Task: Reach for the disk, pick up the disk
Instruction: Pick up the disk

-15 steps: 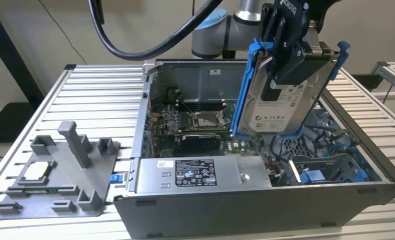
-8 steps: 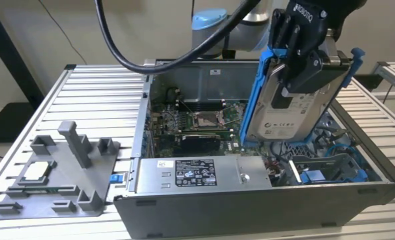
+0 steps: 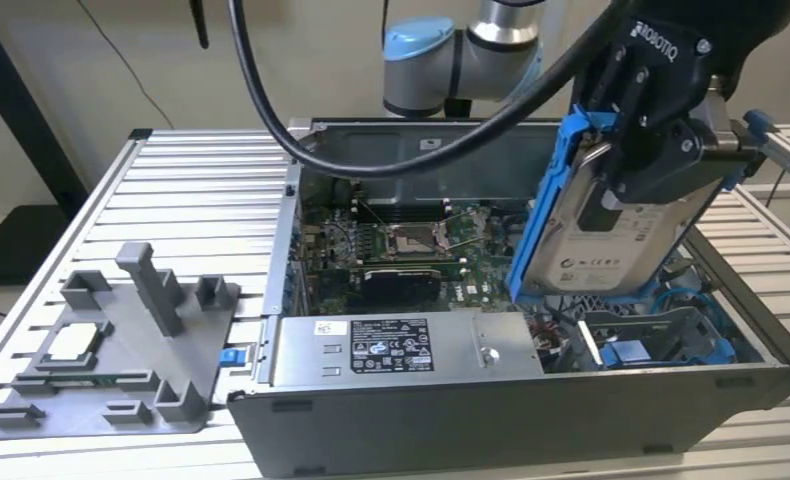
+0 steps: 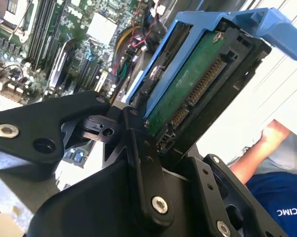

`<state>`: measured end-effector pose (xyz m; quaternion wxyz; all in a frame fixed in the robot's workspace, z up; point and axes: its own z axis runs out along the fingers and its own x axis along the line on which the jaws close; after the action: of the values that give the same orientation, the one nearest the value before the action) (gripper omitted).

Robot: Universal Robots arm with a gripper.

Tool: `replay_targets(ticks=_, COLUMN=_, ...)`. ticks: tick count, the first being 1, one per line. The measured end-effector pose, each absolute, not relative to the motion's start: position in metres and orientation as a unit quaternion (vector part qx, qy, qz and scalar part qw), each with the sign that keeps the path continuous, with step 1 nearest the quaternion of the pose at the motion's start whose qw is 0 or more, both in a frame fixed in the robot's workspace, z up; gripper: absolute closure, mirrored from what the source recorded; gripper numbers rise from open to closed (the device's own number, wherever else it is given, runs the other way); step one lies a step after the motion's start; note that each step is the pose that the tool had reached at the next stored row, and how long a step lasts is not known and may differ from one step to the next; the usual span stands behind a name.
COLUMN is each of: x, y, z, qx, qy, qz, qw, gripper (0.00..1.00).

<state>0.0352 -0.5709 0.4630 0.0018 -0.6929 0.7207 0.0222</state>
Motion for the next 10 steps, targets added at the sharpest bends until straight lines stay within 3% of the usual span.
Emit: replay_targets(ticks=10, x=0.066, y=-0.575, z=0.460, qx=-0.693, qy=0.721, qz=0.022, qw=0.002, gripper=1.00)
